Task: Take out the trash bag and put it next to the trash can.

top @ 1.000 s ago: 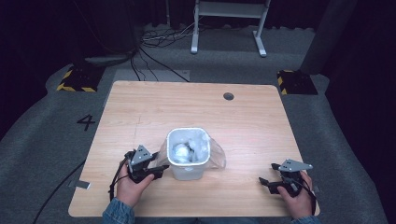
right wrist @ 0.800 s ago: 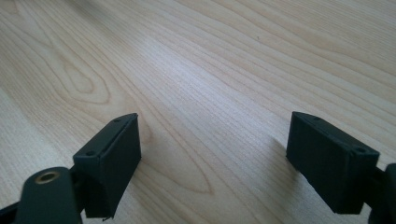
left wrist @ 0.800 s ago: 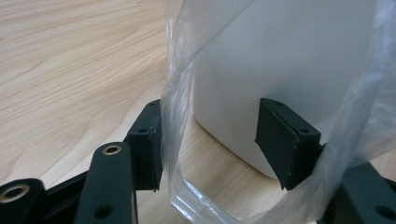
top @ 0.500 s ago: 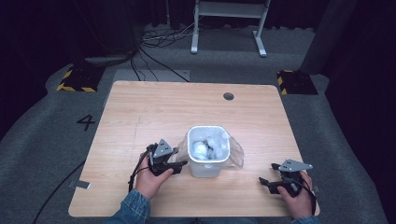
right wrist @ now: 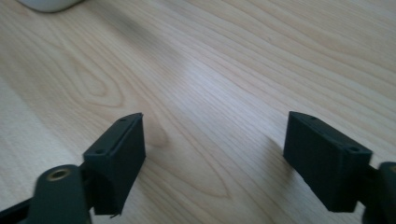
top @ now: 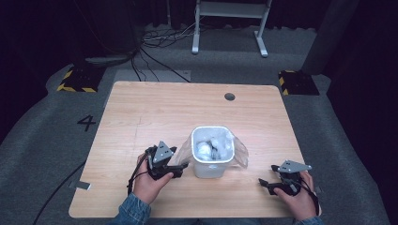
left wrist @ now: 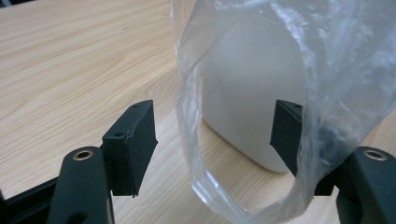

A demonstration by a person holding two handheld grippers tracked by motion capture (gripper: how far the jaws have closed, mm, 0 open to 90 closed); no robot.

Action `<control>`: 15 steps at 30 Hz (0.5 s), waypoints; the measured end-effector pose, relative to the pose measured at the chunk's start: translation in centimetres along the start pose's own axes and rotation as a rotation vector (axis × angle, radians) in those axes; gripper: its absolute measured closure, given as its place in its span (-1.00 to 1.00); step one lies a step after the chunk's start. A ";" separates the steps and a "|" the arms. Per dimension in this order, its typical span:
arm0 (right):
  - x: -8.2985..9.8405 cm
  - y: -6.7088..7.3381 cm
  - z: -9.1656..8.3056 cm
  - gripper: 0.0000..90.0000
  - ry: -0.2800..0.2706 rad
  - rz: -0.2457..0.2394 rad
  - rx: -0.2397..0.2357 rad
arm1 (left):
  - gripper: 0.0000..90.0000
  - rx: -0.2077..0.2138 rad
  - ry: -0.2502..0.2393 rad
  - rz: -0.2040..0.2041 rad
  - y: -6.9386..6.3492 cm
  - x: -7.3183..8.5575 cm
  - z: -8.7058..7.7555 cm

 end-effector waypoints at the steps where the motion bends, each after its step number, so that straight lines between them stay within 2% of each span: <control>1: -0.2 0.3 0.0 -0.51 -0.003 -0.015 -0.005 | -0.32 -0.010 0.006 0.012 0.0 0.0 -0.3; 4: -1.3 1.1 -0.3 -0.51 -0.036 -0.025 -0.036 | -0.31 -0.021 0.004 0.014 -0.1 0.0 -0.9; 9: -4.1 2.6 -1.3 -0.42 -0.087 -0.085 -0.084 | -0.26 -0.021 -0.007 0.035 -0.5 -0.3 -1.6; 11: -5.2 3.0 -1.5 -0.37 -0.108 -0.098 -0.127 | -0.21 -0.021 -0.013 0.044 -0.6 -0.4 -1.7; 15: -6.8 3.6 -1.2 -0.33 -0.128 -0.120 -0.168 | 0.01 -0.027 -0.001 0.050 -0.6 -0.5 -1.7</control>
Point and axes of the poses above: each handheld gripper's, and its own axes: z roughly forward along the jaws, x roughly out of its underside, y roughly to its left, the point moved 1 cm from there along z, roughly forward along the jaws, and after that the axes turned 5 degrees about -z, right-handed, at the moved point
